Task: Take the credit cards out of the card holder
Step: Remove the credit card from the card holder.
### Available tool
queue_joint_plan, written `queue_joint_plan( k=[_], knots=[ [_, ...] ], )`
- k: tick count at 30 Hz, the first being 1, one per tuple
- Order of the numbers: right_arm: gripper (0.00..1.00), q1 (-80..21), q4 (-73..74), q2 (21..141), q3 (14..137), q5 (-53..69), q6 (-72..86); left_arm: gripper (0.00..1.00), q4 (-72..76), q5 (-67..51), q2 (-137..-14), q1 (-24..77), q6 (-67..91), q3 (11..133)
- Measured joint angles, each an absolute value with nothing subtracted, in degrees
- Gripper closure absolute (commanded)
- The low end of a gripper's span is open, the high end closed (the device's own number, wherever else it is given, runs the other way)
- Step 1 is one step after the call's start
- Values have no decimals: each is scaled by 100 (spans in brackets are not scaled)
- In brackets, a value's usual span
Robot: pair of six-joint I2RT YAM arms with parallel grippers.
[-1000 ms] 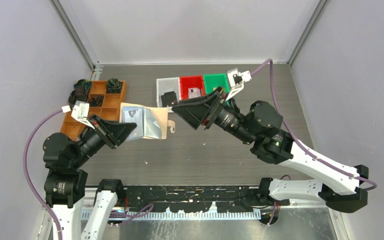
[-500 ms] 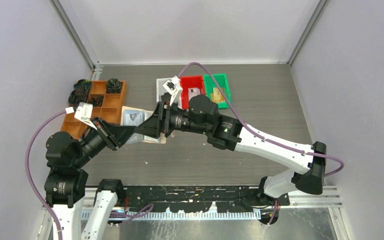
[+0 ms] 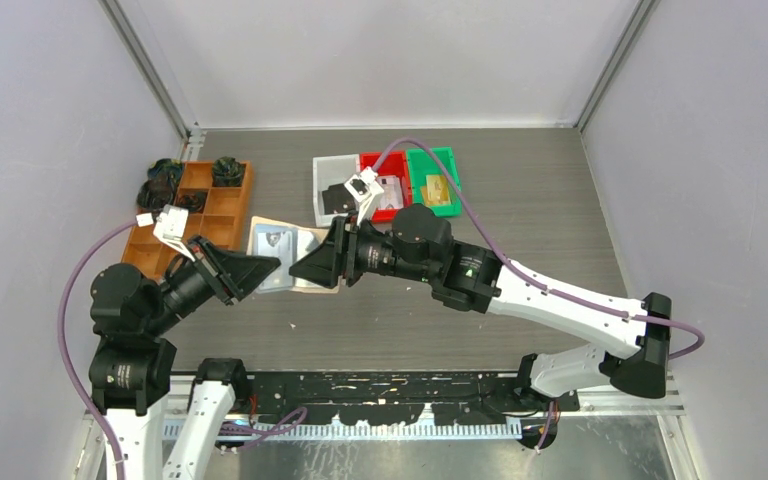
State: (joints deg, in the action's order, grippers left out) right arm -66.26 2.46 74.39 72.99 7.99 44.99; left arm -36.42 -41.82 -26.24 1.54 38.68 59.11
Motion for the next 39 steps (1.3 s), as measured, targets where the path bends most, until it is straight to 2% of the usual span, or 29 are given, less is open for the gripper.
queue_joint_plan(
  k=[7,15,29,34,39],
  knots=[
    [56,-6639,104,7437,7293,893,4477,97,-3371,-4646,-2626,150,4359,5911],
    [59,-6624,-248,7360,7188,1070,4532,84,-2947,-4866,-2626,137,4906,5883],
    [81,-6582,-333,7328,7122,947,4698,64,-1918,-5258,-2626,106,5815,5570],
    [87,-6582,-491,7279,6943,941,4711,67,-1761,-5319,-2626,104,5935,5496],
    [89,-6589,-869,7146,6617,1048,4770,79,-1734,-5363,-2626,102,5975,5481]
  ],
)
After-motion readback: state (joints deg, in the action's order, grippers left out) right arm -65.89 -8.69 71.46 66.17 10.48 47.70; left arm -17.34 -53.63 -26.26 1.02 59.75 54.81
